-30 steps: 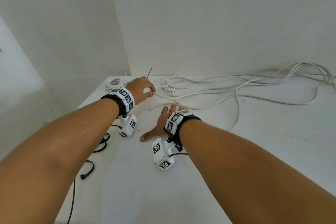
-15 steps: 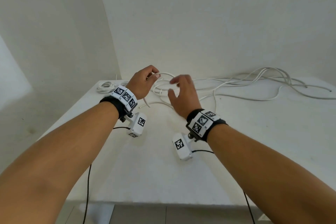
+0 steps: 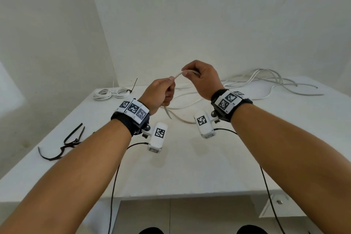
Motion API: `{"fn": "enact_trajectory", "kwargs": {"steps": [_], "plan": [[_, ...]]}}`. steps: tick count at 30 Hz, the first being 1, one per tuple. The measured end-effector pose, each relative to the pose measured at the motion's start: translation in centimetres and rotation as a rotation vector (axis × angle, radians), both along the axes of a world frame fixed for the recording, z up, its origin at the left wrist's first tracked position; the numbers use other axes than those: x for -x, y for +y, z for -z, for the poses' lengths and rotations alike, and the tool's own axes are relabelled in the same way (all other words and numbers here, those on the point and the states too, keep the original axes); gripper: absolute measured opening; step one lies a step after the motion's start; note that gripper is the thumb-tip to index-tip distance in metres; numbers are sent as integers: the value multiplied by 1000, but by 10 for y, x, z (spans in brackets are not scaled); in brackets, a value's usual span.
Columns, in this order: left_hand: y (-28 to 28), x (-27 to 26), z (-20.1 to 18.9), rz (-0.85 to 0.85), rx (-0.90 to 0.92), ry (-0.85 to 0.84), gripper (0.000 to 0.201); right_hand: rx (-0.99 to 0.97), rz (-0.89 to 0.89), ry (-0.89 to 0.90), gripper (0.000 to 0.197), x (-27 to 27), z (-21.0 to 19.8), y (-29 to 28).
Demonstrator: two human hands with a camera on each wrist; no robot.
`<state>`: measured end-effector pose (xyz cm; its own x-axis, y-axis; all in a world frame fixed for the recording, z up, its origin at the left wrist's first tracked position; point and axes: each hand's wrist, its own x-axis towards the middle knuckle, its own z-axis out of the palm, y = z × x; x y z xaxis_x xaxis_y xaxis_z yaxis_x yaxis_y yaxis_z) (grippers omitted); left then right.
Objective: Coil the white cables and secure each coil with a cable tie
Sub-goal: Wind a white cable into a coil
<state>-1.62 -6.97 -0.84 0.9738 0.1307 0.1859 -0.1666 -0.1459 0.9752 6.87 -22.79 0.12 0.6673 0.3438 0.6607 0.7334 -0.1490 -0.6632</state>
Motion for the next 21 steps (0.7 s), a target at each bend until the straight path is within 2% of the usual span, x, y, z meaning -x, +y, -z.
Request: {"fn": "enact_trajectory", "kwargs": {"steps": [5, 8, 11, 13, 18, 21], "plan": [[-18, 18, 6, 124, 120, 50, 48, -201, 87, 56, 6, -10, -19, -21], [-28, 29, 9, 227, 182, 42, 48, -199, 105, 75, 8, -13, -21, -32], [-38, 38, 4, 344, 304, -14, 47, -116, 80, 96, 10, -11, -10, -34], [-43, 41, -3, 365, 392, -79, 42, 6, 47, 108, 10, -4, 3, -33], [-45, 36, -10, 223, 496, -150, 33, 355, -29, 99, 30, 25, 31, -27], [-39, 29, -4, 112, 464, -183, 33, 468, -94, 113, 27, 35, 39, -19]]}}
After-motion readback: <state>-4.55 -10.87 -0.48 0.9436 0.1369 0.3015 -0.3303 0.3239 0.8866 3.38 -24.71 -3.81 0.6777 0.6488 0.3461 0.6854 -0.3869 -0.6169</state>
